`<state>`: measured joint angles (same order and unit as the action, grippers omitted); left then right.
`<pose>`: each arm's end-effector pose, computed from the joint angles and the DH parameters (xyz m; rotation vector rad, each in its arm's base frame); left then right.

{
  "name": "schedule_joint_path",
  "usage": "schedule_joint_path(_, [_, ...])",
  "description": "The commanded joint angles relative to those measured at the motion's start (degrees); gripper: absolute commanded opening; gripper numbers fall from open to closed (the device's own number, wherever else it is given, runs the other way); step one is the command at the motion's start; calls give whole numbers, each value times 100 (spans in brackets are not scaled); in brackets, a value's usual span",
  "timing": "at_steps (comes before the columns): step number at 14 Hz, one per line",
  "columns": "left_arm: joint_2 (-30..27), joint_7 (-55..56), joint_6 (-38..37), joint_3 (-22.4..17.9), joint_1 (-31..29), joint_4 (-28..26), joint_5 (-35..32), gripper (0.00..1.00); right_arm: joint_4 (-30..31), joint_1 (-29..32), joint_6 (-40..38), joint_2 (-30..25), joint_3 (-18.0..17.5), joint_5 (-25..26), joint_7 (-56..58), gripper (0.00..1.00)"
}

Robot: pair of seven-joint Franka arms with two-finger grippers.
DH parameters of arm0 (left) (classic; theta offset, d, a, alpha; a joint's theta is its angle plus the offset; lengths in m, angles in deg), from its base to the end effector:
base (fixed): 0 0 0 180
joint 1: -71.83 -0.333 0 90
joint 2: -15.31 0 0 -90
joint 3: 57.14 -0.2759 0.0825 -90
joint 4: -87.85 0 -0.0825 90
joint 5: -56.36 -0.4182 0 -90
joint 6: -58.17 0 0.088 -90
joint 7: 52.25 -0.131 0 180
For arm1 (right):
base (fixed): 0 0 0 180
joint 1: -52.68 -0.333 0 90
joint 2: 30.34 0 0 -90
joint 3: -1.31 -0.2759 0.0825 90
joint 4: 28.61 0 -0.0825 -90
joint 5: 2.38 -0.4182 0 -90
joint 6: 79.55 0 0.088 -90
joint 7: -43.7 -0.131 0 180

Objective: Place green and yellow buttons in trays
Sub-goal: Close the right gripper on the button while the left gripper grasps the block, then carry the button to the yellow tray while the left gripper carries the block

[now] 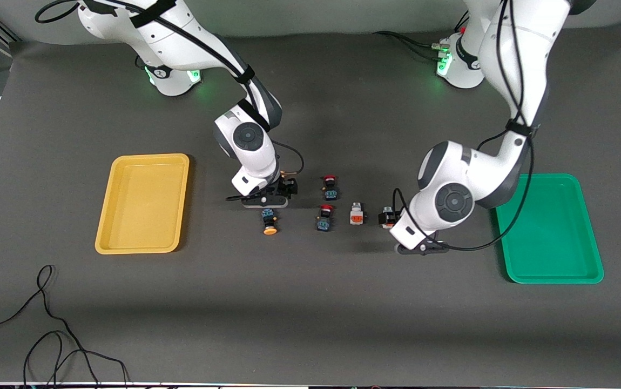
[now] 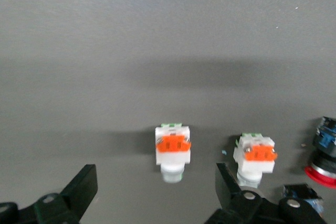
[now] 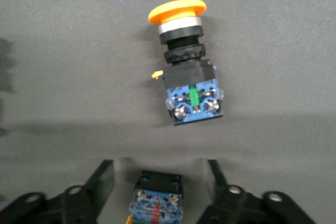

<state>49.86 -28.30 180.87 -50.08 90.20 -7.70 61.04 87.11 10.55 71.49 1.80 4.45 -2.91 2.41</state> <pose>0.6030 -0.2891 0.1692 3.0579 0.0610 -0.2629 0.4711 0.3785 0.0871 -3.1218 0.0607 -0.0917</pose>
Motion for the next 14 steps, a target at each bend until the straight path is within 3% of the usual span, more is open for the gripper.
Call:
schedule_joint_path(1, [340, 127, 367, -74, 236, 45, 6, 100, -111, -33, 14, 73, 29, 150, -46, 58])
schedule_joint_path(6, [456, 118, 510, -74, 334, -165, -29, 99, -67, -59, -13, 56, 12, 159, -54, 58])
schedule_joint_path(8, [456, 118, 510, -74, 334, -209, -29, 99, -67, -103, -39, 38, 12, 159, -55, 42])
schedule_joint_path(9, [456, 83, 510, -82, 325, -244, -29, 94, -67, -103, -39, 38, 12, 159, -55, 34])
schedule_joint_path(10, [456, 57, 510, -74, 316, -254, -29, 72, -67, -103, -48, 38, 12, 159, -55, 28])
schedule_joint_path(12, [465, 65, 501, -82, 308, -262, -38, 13, -58, -103, -66, 3, 12, 159, -20, 24])
schedule_joint_path(13, [456, 65, 483, -74, 299, -271, -29, 0, -58, -103, -66, -15, 12, 159, -2, 17])
schedule_joint_path(14, [456, 74, 457, -82, 299, -271, -29, 0, -58, -94, -66, -58, 12, 159, 16, 15])
